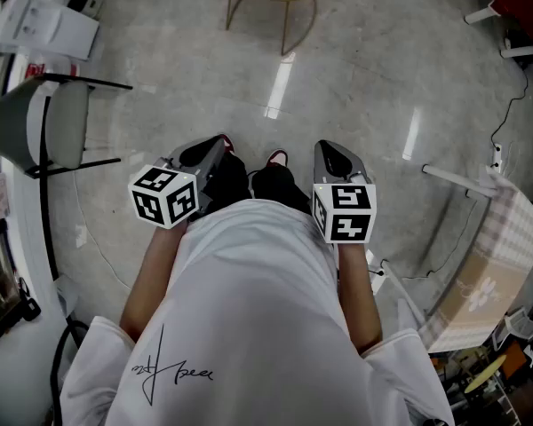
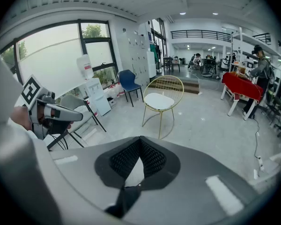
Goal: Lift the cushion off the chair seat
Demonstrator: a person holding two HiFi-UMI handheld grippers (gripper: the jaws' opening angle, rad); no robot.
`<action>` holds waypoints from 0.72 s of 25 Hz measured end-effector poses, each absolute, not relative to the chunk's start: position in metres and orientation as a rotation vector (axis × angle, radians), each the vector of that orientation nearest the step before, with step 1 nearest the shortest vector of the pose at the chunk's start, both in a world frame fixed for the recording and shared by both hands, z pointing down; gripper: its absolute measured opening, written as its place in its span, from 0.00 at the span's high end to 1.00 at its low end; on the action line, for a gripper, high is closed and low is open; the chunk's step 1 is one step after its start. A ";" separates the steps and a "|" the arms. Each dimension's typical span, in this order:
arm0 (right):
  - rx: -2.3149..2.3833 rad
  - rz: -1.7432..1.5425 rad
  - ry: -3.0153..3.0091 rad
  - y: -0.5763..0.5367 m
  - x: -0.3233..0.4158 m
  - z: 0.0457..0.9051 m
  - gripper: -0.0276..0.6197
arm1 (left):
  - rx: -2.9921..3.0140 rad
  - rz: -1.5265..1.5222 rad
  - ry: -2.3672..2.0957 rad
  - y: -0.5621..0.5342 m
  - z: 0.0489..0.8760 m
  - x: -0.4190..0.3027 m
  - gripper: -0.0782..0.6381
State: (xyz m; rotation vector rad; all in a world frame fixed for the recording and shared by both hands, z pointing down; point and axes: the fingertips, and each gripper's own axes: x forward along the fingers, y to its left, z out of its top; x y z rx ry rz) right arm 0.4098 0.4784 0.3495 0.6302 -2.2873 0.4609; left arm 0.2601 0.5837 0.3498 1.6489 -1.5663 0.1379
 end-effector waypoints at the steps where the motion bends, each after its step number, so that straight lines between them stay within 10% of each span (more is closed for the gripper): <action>1: 0.628 0.459 -2.292 0.478 0.408 0.348 0.95 | 1.657 0.142 -1.564 0.583 0.348 0.261 0.89; 18: 0.648 0.490 -2.331 0.440 0.340 0.331 0.95 | 1.714 0.182 -1.677 0.531 0.328 0.190 0.89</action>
